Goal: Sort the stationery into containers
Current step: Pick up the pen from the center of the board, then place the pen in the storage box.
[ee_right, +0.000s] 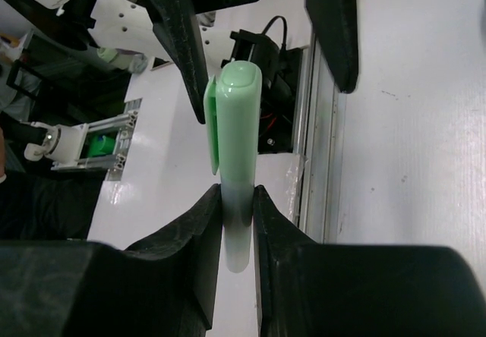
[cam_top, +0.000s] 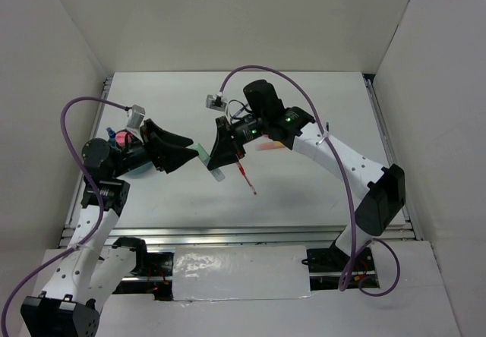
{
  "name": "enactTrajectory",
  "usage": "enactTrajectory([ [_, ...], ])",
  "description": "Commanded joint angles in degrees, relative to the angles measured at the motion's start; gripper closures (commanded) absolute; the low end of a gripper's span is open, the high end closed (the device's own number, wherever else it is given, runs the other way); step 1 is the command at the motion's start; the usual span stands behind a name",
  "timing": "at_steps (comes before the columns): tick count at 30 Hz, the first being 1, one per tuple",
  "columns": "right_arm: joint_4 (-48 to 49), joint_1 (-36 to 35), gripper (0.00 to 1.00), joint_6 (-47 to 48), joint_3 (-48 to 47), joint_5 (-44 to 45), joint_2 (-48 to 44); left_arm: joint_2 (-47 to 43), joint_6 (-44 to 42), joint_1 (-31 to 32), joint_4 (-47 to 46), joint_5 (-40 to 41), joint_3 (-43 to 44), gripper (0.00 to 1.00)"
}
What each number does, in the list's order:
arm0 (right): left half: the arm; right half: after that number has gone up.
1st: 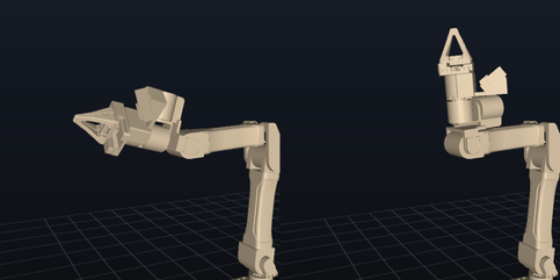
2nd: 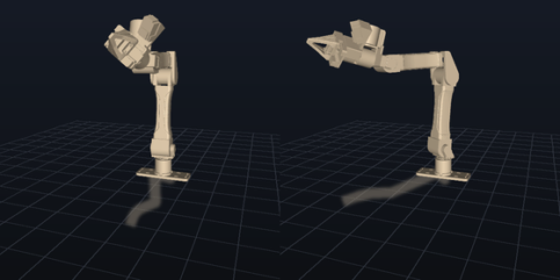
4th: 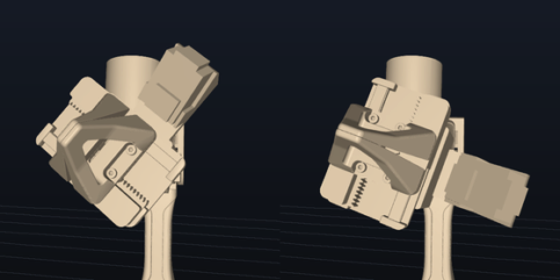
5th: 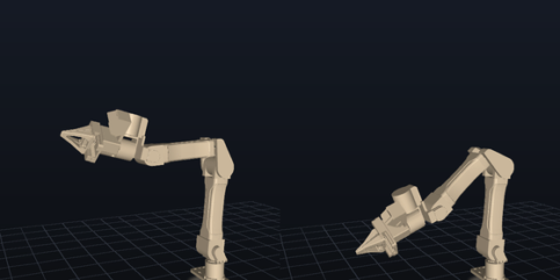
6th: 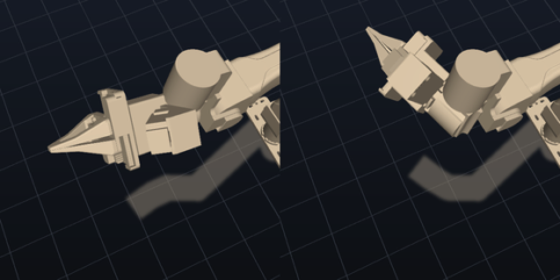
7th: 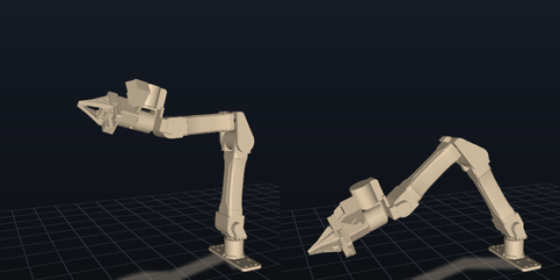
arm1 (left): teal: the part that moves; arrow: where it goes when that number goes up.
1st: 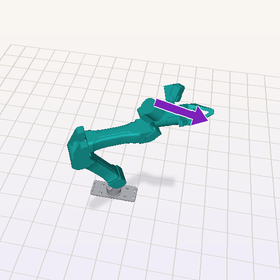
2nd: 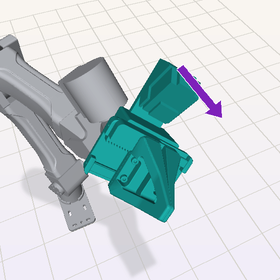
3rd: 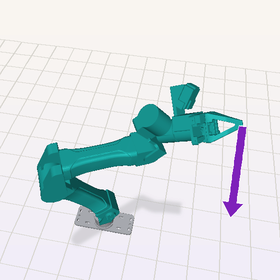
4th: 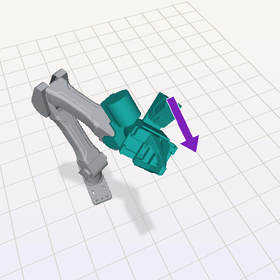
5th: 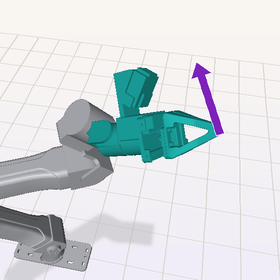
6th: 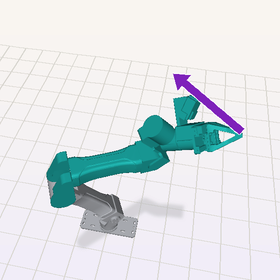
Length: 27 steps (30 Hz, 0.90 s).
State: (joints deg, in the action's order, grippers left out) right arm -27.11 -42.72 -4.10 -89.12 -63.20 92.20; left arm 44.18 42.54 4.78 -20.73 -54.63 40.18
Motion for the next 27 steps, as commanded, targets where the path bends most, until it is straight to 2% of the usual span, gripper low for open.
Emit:
enactTrajectory([
  [1, 1.98, -1.22, 1.0, -0.12, -1.66, -2.45, -0.1, 0.73, 5.79, 0.23, -7.74, 0.84, -0.63, 0.36],
  [3, 1.8, -1.14, 1.0, -0.21, -2.11, -2.72, 0.6, 1.25, 6.5, 0.32, -8.53, 0.67, -0.81, 0.46],
  [4, 1.8, -1.31, 1.0, -0.3, -2.54, -2.63, 0.61, 1.17, 6.67, 0.23, -8.54, 0.58, -0.72, 0.55],
  [10, 1.19, -1.23, 1.0, -0.56, -3.43, -2.02, 1.84, 0.29, 7.9, 0.15, -8.89, 1.19, -0.72, 0.7],
  [14, 1.01, -0.96, 0.97, -1.08, -3.69, -1.49, 2.37, 0.03, 6.59, 0.23, -6.96, 1.28, -0.55, 0.88],
  [15, 1.01, -0.88, 0.94, -1.26, -3.69, -1.14, 2.45, -0.32, 6.33, 0.23, -5.91, 1.72, -0.28, 0.96],
  [16, 0.66, -0.87, 0.83, -1.44, -3.69, -0.7, 2.45, -0.41, 5.97, 0.15, -4.94, 2.07, -0.02, 1.0],
  [18, 0.75, -0.52, 0.6, -2.58, -3.52, 0.18, 2.37, -0.94, 3.87, -0.2, -1.35, 3.38, 0.94, 1.0],
  [19, 0.49, -0.17, 0.44, -3.28, -3.6, 1.23, 2.37, -1.29, 1.77, -0.47, 0.24, 3.91, 1.38, 1.0],
  [20, 0.05, 0.52, 0.37, -3.55, -3.69, 1.41, 2.28, -1.73, 0.53, -0.99, 1.99, 4.35, 2.0, 1.0],
  [23, -1.01, 2.98, 0.19, -3.37, -3.26, 1.59, 1.58, -4.1, -6.4, -4.59, 11.82, 7.6, 4.28, 1.0],
  [27, -1.45, 6.94, 0.17, -3.2, -1.85, 2.2, 0.52, -3.85, -15.81, -16.18, 25.9, 12.18, 7.71, 1.0],
])
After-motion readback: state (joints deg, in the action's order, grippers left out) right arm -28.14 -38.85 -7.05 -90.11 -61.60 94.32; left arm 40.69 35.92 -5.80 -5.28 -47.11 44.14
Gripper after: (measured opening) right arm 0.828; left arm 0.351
